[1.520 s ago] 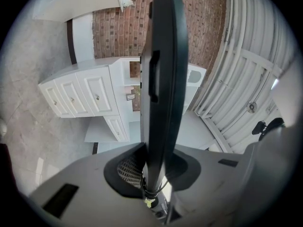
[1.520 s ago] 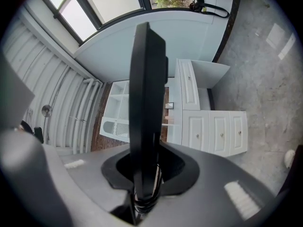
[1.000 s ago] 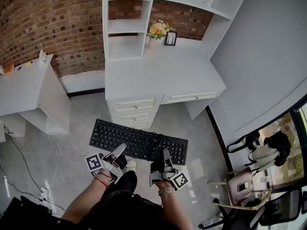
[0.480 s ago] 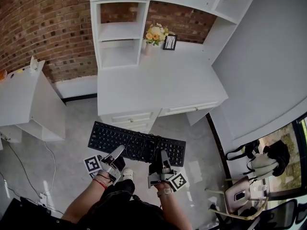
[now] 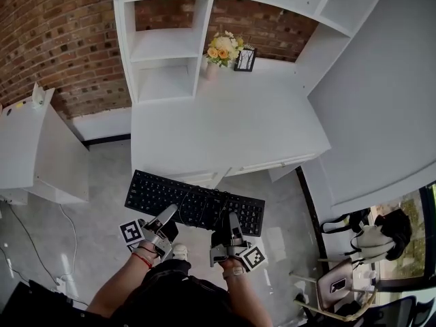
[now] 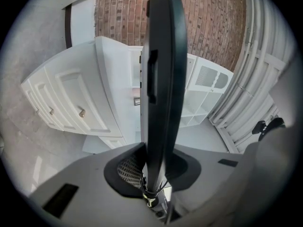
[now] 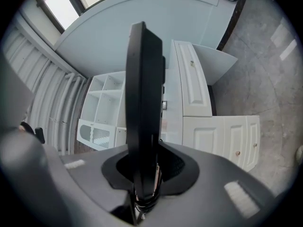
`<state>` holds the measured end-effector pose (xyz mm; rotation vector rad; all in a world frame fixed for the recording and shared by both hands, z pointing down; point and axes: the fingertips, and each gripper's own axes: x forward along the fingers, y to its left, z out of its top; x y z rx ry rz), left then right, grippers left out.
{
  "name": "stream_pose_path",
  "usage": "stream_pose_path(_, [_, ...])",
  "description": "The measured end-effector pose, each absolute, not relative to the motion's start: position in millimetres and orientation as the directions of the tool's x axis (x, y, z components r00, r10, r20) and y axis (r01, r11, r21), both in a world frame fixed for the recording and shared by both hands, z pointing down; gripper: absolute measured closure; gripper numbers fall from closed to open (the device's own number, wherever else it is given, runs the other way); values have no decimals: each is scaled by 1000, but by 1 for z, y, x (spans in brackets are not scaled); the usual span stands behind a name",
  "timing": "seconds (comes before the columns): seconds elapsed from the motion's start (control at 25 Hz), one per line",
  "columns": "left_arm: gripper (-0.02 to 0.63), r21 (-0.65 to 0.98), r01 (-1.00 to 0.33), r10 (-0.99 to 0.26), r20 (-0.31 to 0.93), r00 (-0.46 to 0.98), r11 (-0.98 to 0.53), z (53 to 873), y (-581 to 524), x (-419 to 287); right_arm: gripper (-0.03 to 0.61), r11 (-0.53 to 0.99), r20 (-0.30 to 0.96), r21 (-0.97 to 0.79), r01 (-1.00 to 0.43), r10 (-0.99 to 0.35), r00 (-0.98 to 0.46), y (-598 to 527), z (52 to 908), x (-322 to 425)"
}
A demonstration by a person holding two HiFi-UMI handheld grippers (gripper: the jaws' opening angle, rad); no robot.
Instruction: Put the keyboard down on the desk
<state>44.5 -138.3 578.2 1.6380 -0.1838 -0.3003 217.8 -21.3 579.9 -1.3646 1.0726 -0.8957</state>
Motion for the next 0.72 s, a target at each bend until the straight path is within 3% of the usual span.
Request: stream_pose_path(0.72, [557, 999, 7, -320, -19, 947, -39, 607, -171, 82, 505, -10, -6, -998, -58, -964, 267, -58, 612, 256])
